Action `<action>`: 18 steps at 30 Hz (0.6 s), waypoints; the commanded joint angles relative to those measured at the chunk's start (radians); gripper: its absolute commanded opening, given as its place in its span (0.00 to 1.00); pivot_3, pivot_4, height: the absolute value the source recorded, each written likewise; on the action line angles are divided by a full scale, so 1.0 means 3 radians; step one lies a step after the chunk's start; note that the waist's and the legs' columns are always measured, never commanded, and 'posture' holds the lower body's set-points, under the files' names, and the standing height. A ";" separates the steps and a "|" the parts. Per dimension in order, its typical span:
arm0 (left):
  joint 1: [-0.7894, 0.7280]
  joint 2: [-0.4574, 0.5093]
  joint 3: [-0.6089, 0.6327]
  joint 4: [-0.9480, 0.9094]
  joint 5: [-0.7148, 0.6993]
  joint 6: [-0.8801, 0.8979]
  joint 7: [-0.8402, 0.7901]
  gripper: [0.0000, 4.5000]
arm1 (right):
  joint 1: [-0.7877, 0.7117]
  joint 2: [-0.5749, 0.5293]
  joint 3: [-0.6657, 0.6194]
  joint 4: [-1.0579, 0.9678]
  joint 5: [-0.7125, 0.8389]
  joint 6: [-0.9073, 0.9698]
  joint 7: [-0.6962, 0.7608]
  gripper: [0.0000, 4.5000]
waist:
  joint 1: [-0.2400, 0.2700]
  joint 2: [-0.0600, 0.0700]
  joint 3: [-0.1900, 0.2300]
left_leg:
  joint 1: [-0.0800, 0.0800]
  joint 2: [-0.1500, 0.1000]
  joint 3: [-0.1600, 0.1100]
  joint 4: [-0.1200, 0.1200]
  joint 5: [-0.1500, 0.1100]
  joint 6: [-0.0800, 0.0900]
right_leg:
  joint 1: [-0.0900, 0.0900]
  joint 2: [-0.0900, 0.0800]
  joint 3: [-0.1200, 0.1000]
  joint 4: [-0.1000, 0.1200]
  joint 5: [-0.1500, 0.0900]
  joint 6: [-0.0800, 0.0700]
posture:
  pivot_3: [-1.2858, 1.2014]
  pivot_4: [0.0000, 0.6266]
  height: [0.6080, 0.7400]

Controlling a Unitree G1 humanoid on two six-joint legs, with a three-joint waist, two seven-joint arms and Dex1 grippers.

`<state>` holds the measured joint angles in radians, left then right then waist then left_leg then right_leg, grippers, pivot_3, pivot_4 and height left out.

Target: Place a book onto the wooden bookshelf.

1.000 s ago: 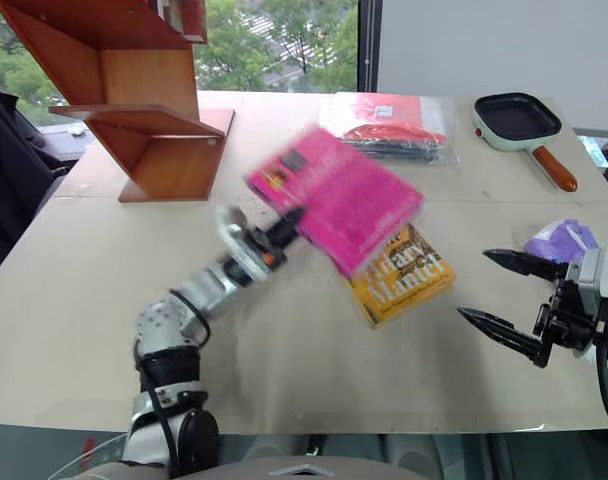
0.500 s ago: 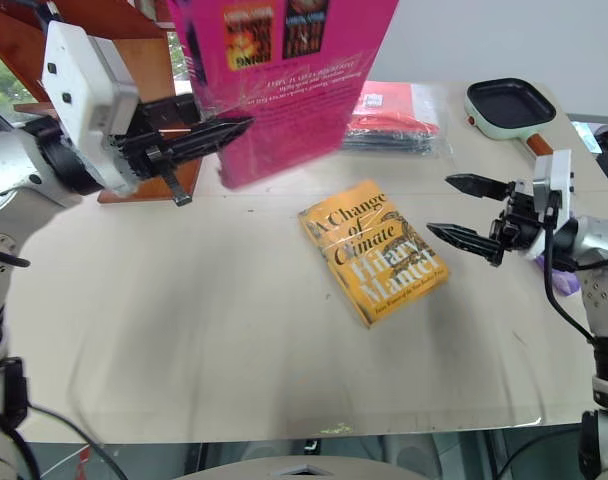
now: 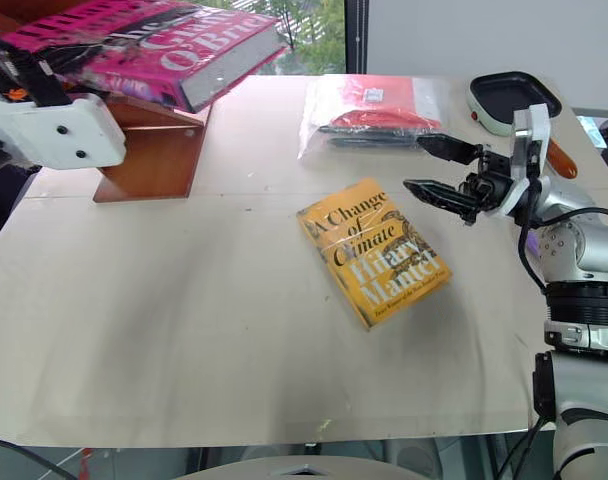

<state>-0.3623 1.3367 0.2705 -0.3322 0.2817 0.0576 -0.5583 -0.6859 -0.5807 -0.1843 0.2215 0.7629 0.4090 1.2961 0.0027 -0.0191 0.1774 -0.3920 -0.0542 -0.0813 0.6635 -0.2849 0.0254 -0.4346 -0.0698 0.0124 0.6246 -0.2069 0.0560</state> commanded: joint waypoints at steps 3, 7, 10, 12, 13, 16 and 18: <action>-0.0101 -0.0017 0.0049 0.0377 0.0180 -0.0215 0.0101 0.13 | -0.0048 0.0064 -0.0243 -0.0274 0.0263 0.0165 -0.0212 1.00 | -0.0022 0.0000 0.0000 | -0.0001 0.0000 0.0000 0.0005 0.0000 0.0000 | 0.0000 -0.0001 0.0000 0.0006 0.0001 0.0001 | 0.52 0.24 1.00; -0.0193 -0.0054 -0.0089 0.0684 0.0265 -0.0355 0.0128 0.13 | -0.0018 0.0107 -0.0351 -0.0409 0.0376 0.0254 -0.0395 1.00 | -0.0040 0.0000 0.0000 | -0.0001 -0.0001 -0.0002 0.0011 0.0000 0.0001 | 0.0000 0.0000 -0.0002 0.0011 0.0001 0.0001 | 0.52 0.24 1.00; -0.0369 -0.0167 -0.0310 0.0895 0.0313 -0.0250 0.0088 0.13 | 0.0074 0.0097 -0.0378 -0.0531 0.0367 0.0249 -0.0479 1.00 | -0.0044 0.0000 -0.0001 | -0.0001 -0.0003 -0.0002 0.0012 0.0000 0.0001 | 0.0000 0.0001 -0.0004 0.0011 0.0001 0.0001 | 0.52 0.24 1.00; -0.0462 -0.0255 -0.0390 0.0943 0.0304 -0.0040 -0.0012 0.13 | 0.0127 0.0096 -0.0382 -0.0599 0.0370 0.0244 -0.0511 1.00 | -0.0043 -0.0001 -0.0001 | -0.0003 -0.0004 -0.0004 0.0013 0.0000 0.0001 | 0.0000 0.0004 -0.0005 0.0012 0.0001 0.0001 | 0.52 0.24 1.00; -0.0504 -0.0273 -0.0427 0.0955 0.0331 0.0054 -0.0060 0.13 | 0.0151 0.0096 -0.0389 -0.0633 0.0371 0.0238 -0.0530 1.00 | -0.0045 -0.0001 -0.0001 | -0.0003 -0.0004 -0.0004 0.0014 0.0000 0.0001 | 0.0000 0.0005 -0.0005 0.0013 0.0001 0.0001 | 0.52 0.24 1.00; -0.0723 -0.0360 -0.0523 0.1037 0.0333 0.0356 -0.0185 0.13 | 0.0213 0.0095 -0.0417 -0.0707 0.0384 0.0229 -0.0591 1.00 | -0.0053 -0.0002 -0.0002 | -0.0006 -0.0007 -0.0003 0.0018 -0.0001 0.0003 | -0.0001 0.0006 -0.0005 0.0022 0.0002 0.0002 | 0.52 0.24 1.00; -0.0865 -0.0410 -0.0604 0.1183 0.0301 0.0535 -0.0318 0.13 | 0.0239 0.0104 -0.0425 -0.0749 0.0401 0.0238 -0.0621 1.00 | -0.0055 -0.0003 -0.0002 | -0.0007 -0.0007 -0.0003 0.0020 -0.0001 0.0003 | -0.0002 0.0007 -0.0005 0.0032 0.0001 0.0002 | 0.52 0.24 1.00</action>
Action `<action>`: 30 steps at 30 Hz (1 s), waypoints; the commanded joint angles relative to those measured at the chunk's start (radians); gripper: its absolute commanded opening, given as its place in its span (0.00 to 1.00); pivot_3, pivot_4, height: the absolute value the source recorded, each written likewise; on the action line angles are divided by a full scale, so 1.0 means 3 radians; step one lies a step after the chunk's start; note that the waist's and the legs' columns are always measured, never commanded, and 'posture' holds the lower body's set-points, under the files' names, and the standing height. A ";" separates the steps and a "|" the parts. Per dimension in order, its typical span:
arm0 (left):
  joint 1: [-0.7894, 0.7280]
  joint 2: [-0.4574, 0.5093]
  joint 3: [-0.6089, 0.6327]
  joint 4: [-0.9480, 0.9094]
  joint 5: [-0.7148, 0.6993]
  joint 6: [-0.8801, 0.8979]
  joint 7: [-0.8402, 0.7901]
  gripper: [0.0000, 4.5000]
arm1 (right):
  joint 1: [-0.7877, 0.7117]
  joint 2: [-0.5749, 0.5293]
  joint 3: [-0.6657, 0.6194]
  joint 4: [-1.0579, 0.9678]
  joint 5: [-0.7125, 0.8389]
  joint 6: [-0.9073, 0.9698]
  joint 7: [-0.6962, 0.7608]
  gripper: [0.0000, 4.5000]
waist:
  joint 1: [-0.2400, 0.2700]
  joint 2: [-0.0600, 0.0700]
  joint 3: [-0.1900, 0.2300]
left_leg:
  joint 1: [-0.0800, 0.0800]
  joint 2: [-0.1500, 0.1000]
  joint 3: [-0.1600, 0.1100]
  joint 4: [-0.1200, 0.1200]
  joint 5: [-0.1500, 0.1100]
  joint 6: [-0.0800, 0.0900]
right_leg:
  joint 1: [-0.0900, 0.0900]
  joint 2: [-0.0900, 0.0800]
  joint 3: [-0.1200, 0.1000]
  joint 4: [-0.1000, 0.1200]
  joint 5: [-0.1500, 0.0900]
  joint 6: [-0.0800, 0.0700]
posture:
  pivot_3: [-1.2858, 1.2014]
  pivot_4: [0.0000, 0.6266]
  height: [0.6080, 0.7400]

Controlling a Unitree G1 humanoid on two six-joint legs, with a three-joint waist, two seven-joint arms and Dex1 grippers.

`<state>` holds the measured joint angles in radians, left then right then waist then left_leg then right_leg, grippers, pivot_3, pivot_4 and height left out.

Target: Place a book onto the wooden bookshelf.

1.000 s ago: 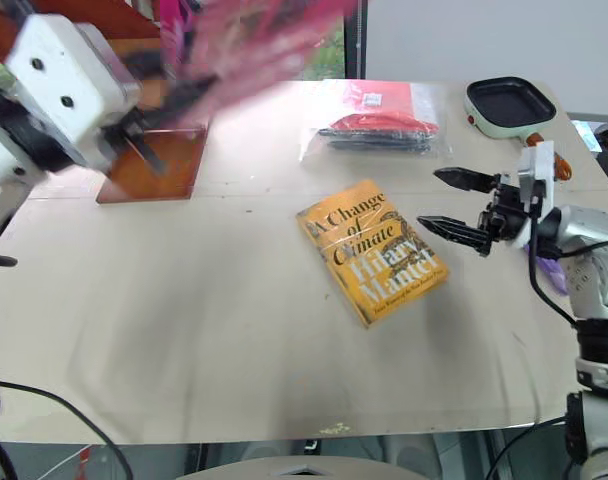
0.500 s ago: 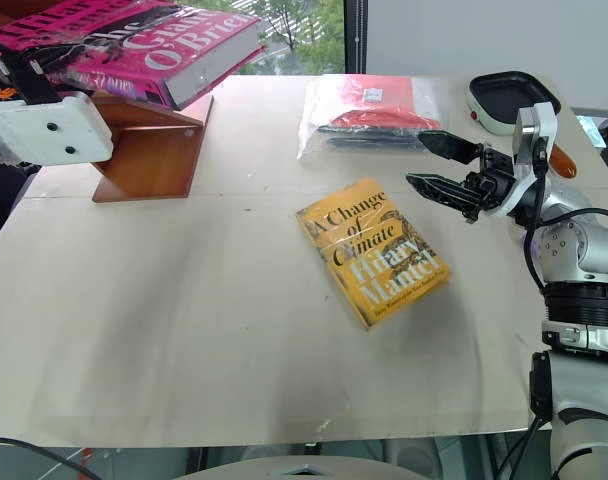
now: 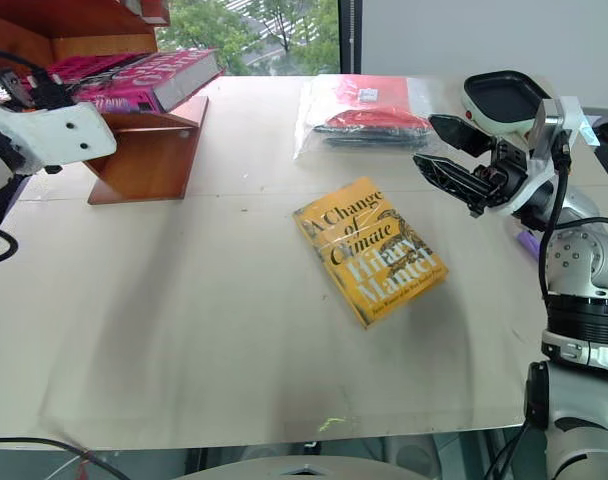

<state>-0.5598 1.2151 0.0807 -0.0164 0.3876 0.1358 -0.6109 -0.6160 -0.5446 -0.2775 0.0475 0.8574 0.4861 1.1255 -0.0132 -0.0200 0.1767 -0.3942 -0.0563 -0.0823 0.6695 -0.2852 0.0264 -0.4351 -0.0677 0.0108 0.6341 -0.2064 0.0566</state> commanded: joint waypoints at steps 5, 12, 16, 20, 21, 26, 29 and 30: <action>-0.0609 0.0065 -0.0217 0.0522 0.0121 0.0288 -0.0289 0.13 | 0.0028 -0.0017 -0.0116 -0.0192 0.0102 -0.0023 -0.0069 1.00 | -0.0013 0.0000 0.0000 | 0.0005 0.0000 0.0003 0.0003 0.0001 0.0000 | -0.0002 0.0005 0.0002 0.0013 0.0000 0.0000 | 0.52 0.24 1.00; -0.0946 0.0166 -0.0480 0.1052 0.0341 0.0119 -0.0436 0.13 | 0.0100 0.0010 -0.0121 -0.0210 0.0074 -0.0076 -0.0081 1.00 | -0.0017 -0.0003 -0.0002 | 0.0010 0.0000 0.0007 0.0007 0.0001 0.0000 | -0.0002 0.0006 0.0008 0.0024 0.0000 0.0000 | 0.52 0.24 1.00; -0.1071 0.0199 -0.0573 0.1247 0.0394 0.0043 -0.0472 0.13 | 0.0131 0.0024 -0.0124 -0.0228 0.0076 -0.0099 -0.0100 1.00 | -0.0065 -0.0002 -0.0002 | 0.0012 0.0001 0.0012 0.0007 0.0001 0.0000 | -0.0002 0.0007 0.0013 0.0025 0.0000 0.0000 | 0.52 0.24 1.00; -0.1141 0.0192 -0.0629 0.1326 0.0431 0.0079 -0.0509 0.36 | 0.0126 0.0027 -0.0117 -0.0219 0.0070 -0.0111 -0.0100 1.00 | -0.0116 -0.0003 -0.0002 | 0.0020 0.0002 0.0019 0.0005 0.0001 0.0000 | -0.0002 0.0009 0.0022 0.0028 0.0000 0.0000 | 0.52 0.24 1.00; -0.1149 0.0181 -0.0628 0.1330 0.0428 0.0108 -0.0516 0.44 | 0.0121 0.0026 -0.0114 -0.0213 0.0067 -0.0115 -0.0097 1.00 | -0.0118 -0.0003 -0.0002 | 0.0023 0.0003 0.0021 0.0004 0.0001 0.0000 | -0.0002 0.0010 0.0025 0.0029 0.0000 0.0000 | 0.52 0.24 1.00; -0.1078 0.0196 -0.0554 0.1294 0.0444 0.0211 -0.0468 0.99 | 0.0099 0.0018 -0.0110 -0.0185 0.0064 -0.0121 -0.0087 1.00 | -0.0085 -0.0008 -0.0005 | 0.0023 0.0004 0.0020 0.0005 0.0000 0.0001 | -0.0001 0.0011 0.0024 0.0029 0.0000 0.0000 | 0.52 0.24 1.00; -0.0967 0.0245 -0.0471 0.1247 0.0423 0.0247 -0.0401 0.99 | 0.0076 0.0017 -0.0107 -0.0148 0.0056 -0.0128 -0.0071 1.00 | -0.0080 -0.0010 -0.0007 | 0.0023 0.0002 0.0020 0.0006 0.0000 0.0001 | 0.0000 0.0008 0.0024 0.0028 0.0000 0.0000 | 0.52 0.24 1.00; -0.0910 0.0262 -0.0417 0.1206 0.0397 0.0253 -0.0364 0.99 | 0.0067 0.0020 -0.0101 -0.0137 0.0052 -0.0131 -0.0065 1.00 | -0.0081 -0.0010 -0.0007 | 0.0022 0.0002 0.0019 0.0006 0.0000 0.0001 | 0.0000 0.0008 0.0024 0.0028 0.0000 0.0000 | 0.52 0.24 1.00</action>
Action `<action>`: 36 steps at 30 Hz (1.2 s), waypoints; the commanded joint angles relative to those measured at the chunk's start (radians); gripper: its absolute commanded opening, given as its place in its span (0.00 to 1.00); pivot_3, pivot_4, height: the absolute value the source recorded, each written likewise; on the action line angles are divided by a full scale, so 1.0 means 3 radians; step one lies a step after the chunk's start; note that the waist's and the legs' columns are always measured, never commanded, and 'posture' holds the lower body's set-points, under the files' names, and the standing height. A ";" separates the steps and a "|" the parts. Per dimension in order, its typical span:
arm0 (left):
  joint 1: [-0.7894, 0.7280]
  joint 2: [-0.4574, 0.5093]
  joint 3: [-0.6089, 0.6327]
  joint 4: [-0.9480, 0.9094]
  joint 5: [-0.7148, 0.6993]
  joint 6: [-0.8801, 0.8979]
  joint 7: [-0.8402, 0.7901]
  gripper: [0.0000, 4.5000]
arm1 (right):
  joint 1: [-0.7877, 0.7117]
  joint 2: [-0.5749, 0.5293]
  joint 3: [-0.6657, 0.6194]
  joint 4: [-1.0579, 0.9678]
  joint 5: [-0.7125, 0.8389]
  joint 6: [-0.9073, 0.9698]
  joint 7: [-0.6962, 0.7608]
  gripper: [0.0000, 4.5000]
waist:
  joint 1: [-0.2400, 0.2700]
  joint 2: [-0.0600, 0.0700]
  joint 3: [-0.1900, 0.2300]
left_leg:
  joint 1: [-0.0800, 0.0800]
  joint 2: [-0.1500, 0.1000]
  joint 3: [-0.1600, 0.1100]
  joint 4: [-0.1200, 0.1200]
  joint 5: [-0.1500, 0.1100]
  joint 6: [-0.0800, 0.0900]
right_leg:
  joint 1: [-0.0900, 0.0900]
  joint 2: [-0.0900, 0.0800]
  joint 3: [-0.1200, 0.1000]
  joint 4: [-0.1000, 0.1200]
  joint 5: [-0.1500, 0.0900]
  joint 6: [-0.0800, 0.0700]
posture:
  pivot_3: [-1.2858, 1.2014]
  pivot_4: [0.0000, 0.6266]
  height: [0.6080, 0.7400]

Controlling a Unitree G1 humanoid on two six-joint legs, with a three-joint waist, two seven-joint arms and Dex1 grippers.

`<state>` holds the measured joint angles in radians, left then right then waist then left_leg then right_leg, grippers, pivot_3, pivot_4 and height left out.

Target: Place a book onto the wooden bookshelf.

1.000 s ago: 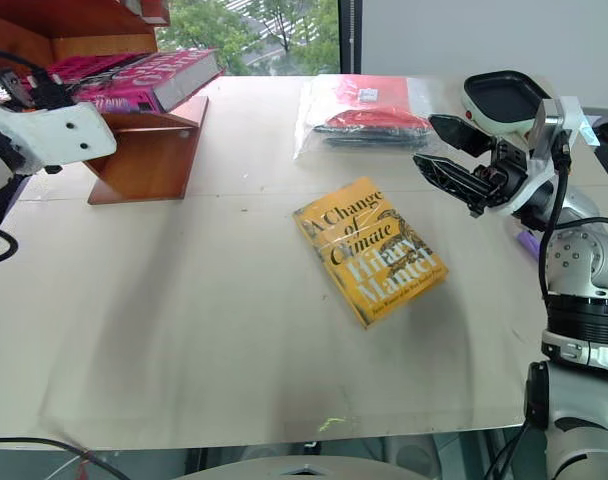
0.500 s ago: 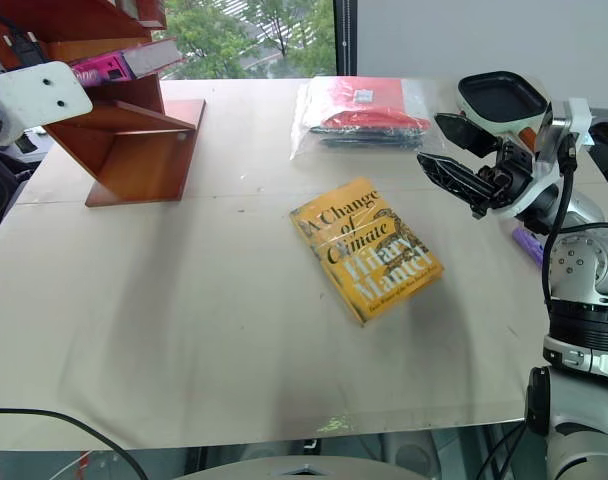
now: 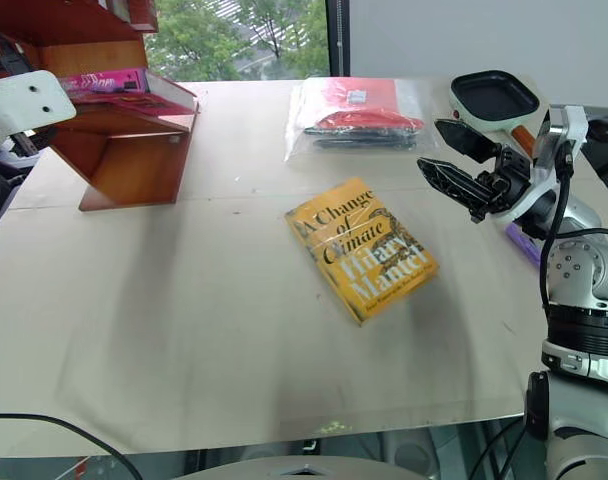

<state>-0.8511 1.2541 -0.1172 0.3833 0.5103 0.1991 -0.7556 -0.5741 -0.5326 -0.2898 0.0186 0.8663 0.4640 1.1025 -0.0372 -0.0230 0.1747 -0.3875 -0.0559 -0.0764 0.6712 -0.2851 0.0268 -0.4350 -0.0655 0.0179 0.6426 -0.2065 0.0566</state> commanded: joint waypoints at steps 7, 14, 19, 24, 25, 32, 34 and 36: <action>0.0837 0.0150 0.1011 -0.0824 -0.0196 0.0271 0.0333 0.99 | -0.0062 -0.0058 -0.0034 0.0041 -0.0021 -0.0046 0.0061 1.00 | -0.0004 -0.0001 0.0000 | 0.0001 0.0002 -0.0001 -0.0001 0.0000 0.0000 | -0.0001 -0.0003 0.0000 0.0000 0.0000 0.0000 | 0.52 0.24 1.00; 0.1280 0.0016 0.1756 -0.1650 -0.0178 0.0240 0.0757 0.99 | -0.0030 -0.0139 0.0067 0.0244 -0.0194 -0.0103 0.0259 1.00 | 0.0022 -0.0003 -0.0001 | 0.0000 0.0003 -0.0002 -0.0001 0.0000 -0.0001 | -0.0001 -0.0014 -0.0003 -0.0006 0.0000 0.0000 | 0.52 0.24 1.00; 0.1332 -0.0782 0.1696 -0.2273 -0.1127 0.0590 0.0431 0.99 | 0.0109 -0.0170 0.0129 0.0441 -0.0453 -0.0289 0.0357 1.00 | 0.0088 0.0012 -0.0013 | 0.0009 -0.0001 0.0001 -0.0001 0.0000 -0.0001 | 0.0006 -0.0016 0.0000 -0.0006 0.0000 0.0000 | 0.52 0.24 1.00; 0.2186 -0.1923 0.1510 -0.2803 -0.2026 0.1437 0.0269 0.99 | 0.0491 -0.0174 0.0266 0.0894 -0.1257 -0.1104 0.0048 1.00 | 0.0074 0.0012 -0.0036 | 0.0020 0.0001 0.0004 0.0003 -0.0001 0.0000 | 0.0015 -0.0015 0.0003 -0.0003 0.0000 -0.0001 | 0.52 0.24 1.00; 0.2314 -0.2141 0.1468 -0.2887 -0.2229 0.1543 0.0261 0.99 | 0.0597 -0.0166 0.0269 0.0936 -0.1360 -0.1244 -0.0010 1.00 | 0.0072 0.0011 -0.0038 | 0.0023 0.0001 0.0009 0.0002 -0.0001 0.0001 | 0.0015 -0.0016 0.0006 -0.0003 0.0000 -0.0001 | 0.52 0.24 1.00; 0.3330 -0.2801 0.1056 -0.3126 -0.2573 0.1417 0.0298 0.99 | 0.1344 -0.0218 0.0198 0.1107 -0.1786 -0.2019 -0.0195 1.00 | 0.0074 0.0013 -0.0047 | 0.0030 0.0005 0.0015 0.0003 -0.0002 0.0001 | 0.0019 -0.0017 0.0014 -0.0004 0.0000 -0.0002 | 0.52 0.24 1.00; 0.3503 -0.2844 0.1043 -0.2994 -0.2531 0.1187 0.0339 0.99 | 0.1517 -0.0212 0.0176 0.1044 -0.1799 -0.2144 -0.0223 1.00 | 0.0083 0.0013 -0.0048 | 0.0056 0.0006 0.0016 -0.0004 -0.0011 0.0015 | 0.0044 -0.0017 0.0013 -0.0007 -0.0001 -0.0003 | 0.52 0.24 1.00; 0.3635 -0.2851 0.1025 -0.2905 -0.2547 0.1012 0.0311 0.99 | 0.1623 -0.0194 0.0159 0.0997 -0.1770 -0.2181 -0.0266 1.00 | 0.0084 0.0015 -0.0049 | 0.0093 0.0011 0.0015 -0.0011 -0.0015 0.0020 | 0.0081 -0.0014 0.0009 -0.0015 -0.0003 -0.0004 | 0.52 0.24 1.00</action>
<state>0.2217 0.3983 0.1882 -0.4983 -0.2443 0.5657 -0.6559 -0.0905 -0.5883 -0.2148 0.3626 0.3263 -0.1604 1.0377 -0.0121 -0.0184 0.1601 -0.3596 -0.0524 -0.0720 0.6679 -0.2896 0.0329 -0.4105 -0.0694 0.0204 0.6374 -0.2074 0.0555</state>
